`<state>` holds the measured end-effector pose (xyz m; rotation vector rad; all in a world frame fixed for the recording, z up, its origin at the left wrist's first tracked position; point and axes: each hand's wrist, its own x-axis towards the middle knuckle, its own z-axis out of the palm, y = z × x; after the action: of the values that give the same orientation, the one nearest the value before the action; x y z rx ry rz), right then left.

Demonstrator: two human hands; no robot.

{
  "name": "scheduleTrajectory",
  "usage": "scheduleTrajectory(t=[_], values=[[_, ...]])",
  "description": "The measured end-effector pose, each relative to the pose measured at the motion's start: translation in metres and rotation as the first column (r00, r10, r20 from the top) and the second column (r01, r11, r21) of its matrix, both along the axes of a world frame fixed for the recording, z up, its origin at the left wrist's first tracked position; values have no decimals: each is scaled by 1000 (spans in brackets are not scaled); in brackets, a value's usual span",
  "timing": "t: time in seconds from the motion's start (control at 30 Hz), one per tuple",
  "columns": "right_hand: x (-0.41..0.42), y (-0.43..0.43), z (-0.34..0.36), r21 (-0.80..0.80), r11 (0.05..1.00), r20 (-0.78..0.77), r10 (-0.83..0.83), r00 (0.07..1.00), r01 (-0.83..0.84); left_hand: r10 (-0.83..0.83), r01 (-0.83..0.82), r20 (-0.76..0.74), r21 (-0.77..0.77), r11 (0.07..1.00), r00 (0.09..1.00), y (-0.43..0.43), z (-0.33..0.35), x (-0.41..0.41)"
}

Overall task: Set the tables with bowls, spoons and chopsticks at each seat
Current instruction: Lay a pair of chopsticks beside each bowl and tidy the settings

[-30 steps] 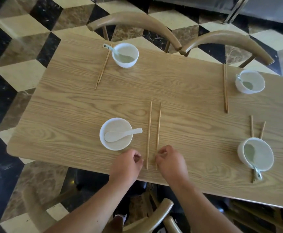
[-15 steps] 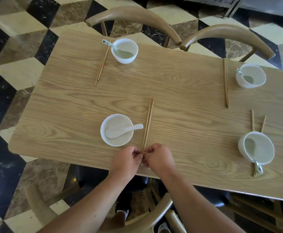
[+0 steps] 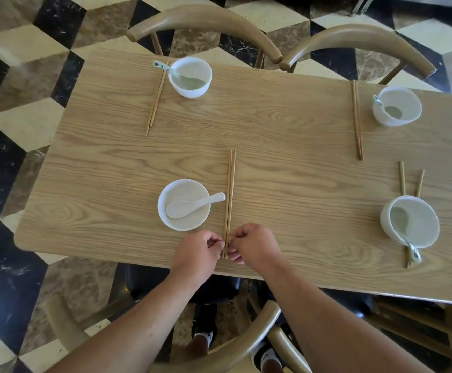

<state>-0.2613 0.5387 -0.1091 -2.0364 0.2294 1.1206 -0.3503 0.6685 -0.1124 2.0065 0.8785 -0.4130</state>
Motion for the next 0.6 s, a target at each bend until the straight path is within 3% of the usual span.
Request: scheduleTrajectory(t=[0.6], values=[[2, 2, -1, -7, 1000, -10, 3, 1000, -3, 0, 0, -12, -29, 1000, 1000, 2, -1, 1]])
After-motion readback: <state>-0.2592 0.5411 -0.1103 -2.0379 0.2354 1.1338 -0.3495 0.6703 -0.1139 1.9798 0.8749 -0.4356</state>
